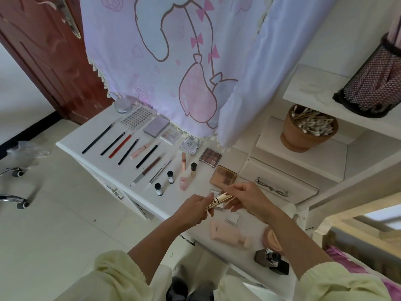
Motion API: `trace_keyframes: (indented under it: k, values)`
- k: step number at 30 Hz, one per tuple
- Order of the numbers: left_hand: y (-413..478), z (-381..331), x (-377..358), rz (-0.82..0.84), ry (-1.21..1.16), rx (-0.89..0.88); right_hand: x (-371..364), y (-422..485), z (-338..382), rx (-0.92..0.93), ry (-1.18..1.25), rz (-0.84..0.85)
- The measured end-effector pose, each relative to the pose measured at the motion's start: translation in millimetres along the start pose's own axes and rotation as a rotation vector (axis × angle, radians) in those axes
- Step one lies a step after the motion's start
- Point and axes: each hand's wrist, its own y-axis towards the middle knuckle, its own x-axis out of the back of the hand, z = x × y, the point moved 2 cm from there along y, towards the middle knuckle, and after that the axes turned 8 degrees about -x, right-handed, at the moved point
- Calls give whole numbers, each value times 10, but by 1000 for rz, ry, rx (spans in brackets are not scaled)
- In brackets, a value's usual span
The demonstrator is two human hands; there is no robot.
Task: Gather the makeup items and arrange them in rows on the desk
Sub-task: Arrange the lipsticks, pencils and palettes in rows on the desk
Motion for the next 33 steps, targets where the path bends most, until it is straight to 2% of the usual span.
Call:
trace_keyframes:
  k: [3, 8, 12, 17, 21, 26, 30, 33]
  values:
    - [6, -21, -38, 20, 35, -9, 5, -12, -5, 12, -111, -78]
    - [22, -12, -59, 10, 42, -15, 87, -17, -6, 21, -4, 9]
    - [29, -34, -63, 23, 38, -20, 75, 7, -12, -8, -184, -77]
    - [26, -13, -48, 13, -5, -5, 96, 11, 13, 56, -31, -19]
    - [2, -17, -42, 34, -30, 4, 14, 21, 20, 29, -222, -128]
    - [-16, -6, -14, 28, 9, -6, 58, -20, 58, 77, -61, -17]
    - [-15, -7, -14, 20, 82, -24, -29, -47, 27, -31, -200, -43]
    - [-14, -19, -26, 28, 112, -36, -4, -49, 4, -10, -193, -66]
